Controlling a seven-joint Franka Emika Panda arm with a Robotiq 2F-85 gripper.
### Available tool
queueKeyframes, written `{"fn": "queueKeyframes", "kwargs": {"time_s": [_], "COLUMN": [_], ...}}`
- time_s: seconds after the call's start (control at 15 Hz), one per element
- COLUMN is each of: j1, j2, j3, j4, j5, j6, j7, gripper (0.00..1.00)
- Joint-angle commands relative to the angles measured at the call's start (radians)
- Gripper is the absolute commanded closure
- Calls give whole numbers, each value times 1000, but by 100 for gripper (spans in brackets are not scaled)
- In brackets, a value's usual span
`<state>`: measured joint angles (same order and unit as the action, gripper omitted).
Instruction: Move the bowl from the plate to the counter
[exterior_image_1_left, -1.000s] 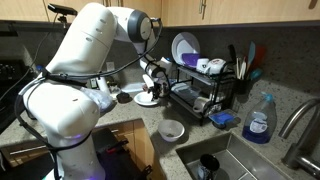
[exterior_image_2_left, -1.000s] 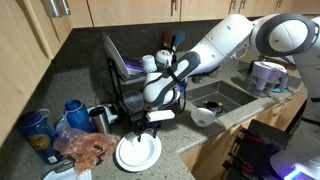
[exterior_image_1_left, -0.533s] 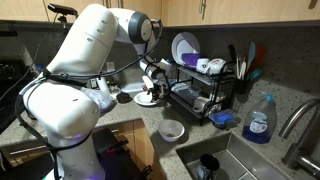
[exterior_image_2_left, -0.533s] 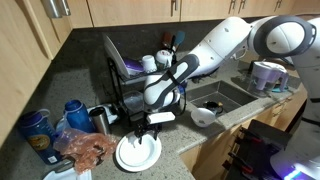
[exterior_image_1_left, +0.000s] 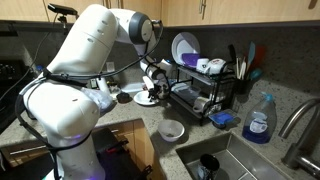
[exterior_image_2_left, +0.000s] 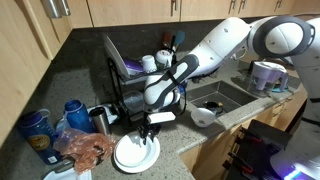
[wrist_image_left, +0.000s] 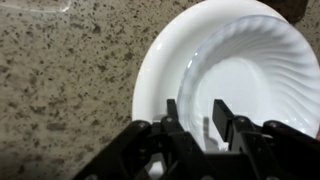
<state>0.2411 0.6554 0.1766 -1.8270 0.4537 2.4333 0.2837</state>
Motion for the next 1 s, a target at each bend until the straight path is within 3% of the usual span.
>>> {"fn": "queueKeyframes", "kwargs": {"time_s": [0.0,0.13,0.93], "j1": [-15,-21,-68], "j2": [-10,-16,-19], "j3": [14,15,60], "j4": [0,-6,-22], "j5": [-4,1,62], "j6": [-1,4,44], "j7": [13,10,-48], "gripper": [87,99,97]}}
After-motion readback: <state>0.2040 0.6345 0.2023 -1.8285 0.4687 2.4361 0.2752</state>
